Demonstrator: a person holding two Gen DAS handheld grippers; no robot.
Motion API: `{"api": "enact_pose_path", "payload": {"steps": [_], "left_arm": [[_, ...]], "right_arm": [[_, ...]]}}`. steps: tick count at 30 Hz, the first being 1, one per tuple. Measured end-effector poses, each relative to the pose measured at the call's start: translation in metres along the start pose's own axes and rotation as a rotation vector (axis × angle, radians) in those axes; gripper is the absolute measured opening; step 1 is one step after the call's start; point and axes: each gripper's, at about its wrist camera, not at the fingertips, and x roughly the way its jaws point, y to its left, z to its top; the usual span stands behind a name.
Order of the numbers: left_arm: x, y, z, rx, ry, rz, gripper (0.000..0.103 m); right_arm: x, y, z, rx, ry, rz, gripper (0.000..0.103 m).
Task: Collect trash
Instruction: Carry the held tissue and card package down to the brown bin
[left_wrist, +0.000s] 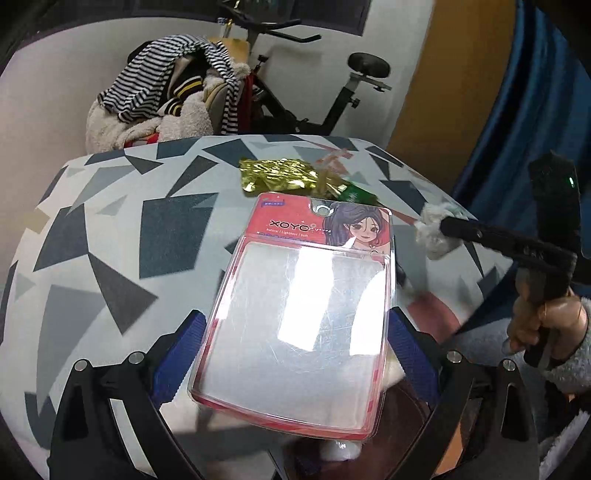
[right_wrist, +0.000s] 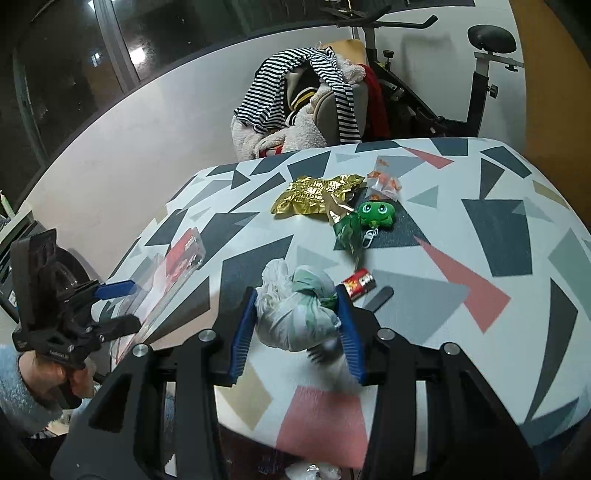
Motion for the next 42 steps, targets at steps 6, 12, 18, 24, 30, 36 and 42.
{"api": "enact_pose_path", "payload": {"steps": [6,12,18,24,30,36,42], "left_arm": [[-0.019,-0.043,-0.033,0.103,0.004,0.01,0.095],[-0.026,-0.081,-0.074,0.208,0.003,0.06,0.095],[-0.025,-0.093,-0.099,0.162,0.005,0.074,0.095],[-0.026,-0.106,-0.116,0.178,0.02,0.07,0.095],[-0.014,-0.114,-0.126,0.201,0.063,0.061,0.095],[-0.012,-0.119,-0.129,0.207,0.072,0.06,0.095],[-0.005,-0.12,-0.13,0.199,0.109,0.012,0.096]], "right_arm": [[-0.026,0.002,-0.014,0.008,-0.024,0.002,0.044],[-0.046,-0.001,-0.026,0.016,-0.036,-0.004,0.044],[-0.059,-0.005,-0.036,0.038,-0.042,-0.002,0.044],[-0.066,-0.007,-0.041,0.042,-0.043,-0.004,0.044],[-0.068,-0.008,-0.047,0.048,-0.039,0.0,0.044],[-0.069,-0.007,-0.049,0.049,-0.037,0.001,0.044],[-0.068,-0.008,-0.052,0.054,-0.033,0.001,0.044]]}}
